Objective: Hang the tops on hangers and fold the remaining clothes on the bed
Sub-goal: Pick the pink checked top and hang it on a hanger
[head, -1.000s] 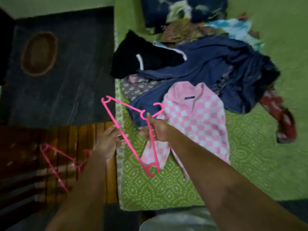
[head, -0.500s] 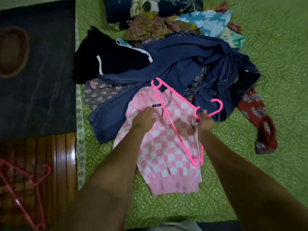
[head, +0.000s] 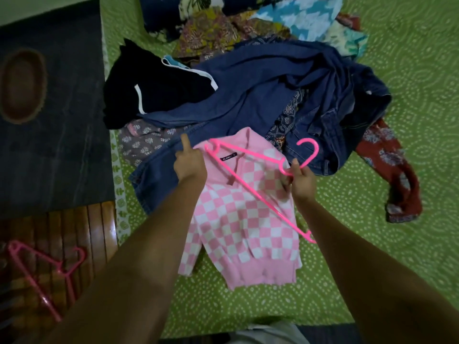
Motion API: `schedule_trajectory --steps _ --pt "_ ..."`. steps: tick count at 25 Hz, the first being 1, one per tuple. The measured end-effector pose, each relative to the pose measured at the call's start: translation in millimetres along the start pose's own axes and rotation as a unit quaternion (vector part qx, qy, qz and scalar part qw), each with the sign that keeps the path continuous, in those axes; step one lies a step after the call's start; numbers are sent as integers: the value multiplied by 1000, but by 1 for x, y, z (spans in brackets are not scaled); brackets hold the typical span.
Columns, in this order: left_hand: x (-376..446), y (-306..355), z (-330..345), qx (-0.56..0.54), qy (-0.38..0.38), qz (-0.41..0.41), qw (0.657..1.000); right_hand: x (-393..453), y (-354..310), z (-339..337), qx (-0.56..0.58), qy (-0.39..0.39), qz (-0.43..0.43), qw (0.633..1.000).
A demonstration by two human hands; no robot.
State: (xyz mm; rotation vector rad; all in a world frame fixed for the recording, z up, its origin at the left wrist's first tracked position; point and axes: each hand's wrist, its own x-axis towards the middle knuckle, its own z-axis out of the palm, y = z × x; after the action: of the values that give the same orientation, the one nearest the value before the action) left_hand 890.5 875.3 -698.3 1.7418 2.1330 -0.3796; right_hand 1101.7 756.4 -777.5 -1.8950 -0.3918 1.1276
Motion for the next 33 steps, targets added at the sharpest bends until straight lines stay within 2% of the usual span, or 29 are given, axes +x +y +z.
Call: schedule_trajectory --steps 2,4,8,11,12,14,16,17,19,20,22,23,25,26,27,29,30,31,33 --pt "0 -8 -6 67 -72 16 995 -10 -13 -4 -131 -29 -33 990" --pt "0 -13 -14 92 -117 37 988 -23 -30 -7 -207 -69 -64 974" --pt "-45 8 -25 89 -108 151 978 -46 -77 16 -297 -124 -104 941" --pt "-85 20 -38 31 -109 170 979 -68 -107 36 -357 -151 -136 912" --pt "-96 16 -48 3 -120 191 974 -77 -116 36 -358 -152 -147 909" --pt "-112 -6 -76 -121 -151 278 941 -94 -131 25 -317 -145 -155 924" --pt "-123 -31 -105 -206 -139 322 913 -110 -145 9 -254 -143 -155 944" --pt "-124 -39 -115 -173 -107 332 921 -119 -152 1 -228 -149 -164 948" --pt "-133 -46 -130 -21 -46 342 938 -143 -166 -10 -177 -166 -186 952" --pt "-140 -45 -136 21 -48 346 937 -157 -173 -13 -159 -174 -194 952" --pt "-159 -41 -148 -20 -83 360 929 -187 -181 -20 -149 -138 -239 950" --pt "-169 -41 -156 -64 -93 371 922 -199 -179 -24 -167 -70 -282 942" --pt "-189 -44 -177 -141 -60 388 909 -226 -167 -37 -228 132 -370 891" --pt "-197 -45 -190 -176 -36 393 902 -241 -159 -43 -270 184 -408 853" --pt "-208 -45 -206 -200 -18 399 895 -255 -151 -47 -321 185 -457 809" --pt "-232 -46 -237 -209 -10 419 884 -277 -134 -51 -425 108 -527 728" --pt "-244 -46 -253 -192 -14 439 878 -281 -133 -51 -439 74 -534 718" --pt "-255 -47 -266 -165 -14 464 870 -283 -137 -49 -429 59 -523 734" --pt "-275 -50 -292 -127 6 508 852 -290 -158 -44 -362 27 -458 811"
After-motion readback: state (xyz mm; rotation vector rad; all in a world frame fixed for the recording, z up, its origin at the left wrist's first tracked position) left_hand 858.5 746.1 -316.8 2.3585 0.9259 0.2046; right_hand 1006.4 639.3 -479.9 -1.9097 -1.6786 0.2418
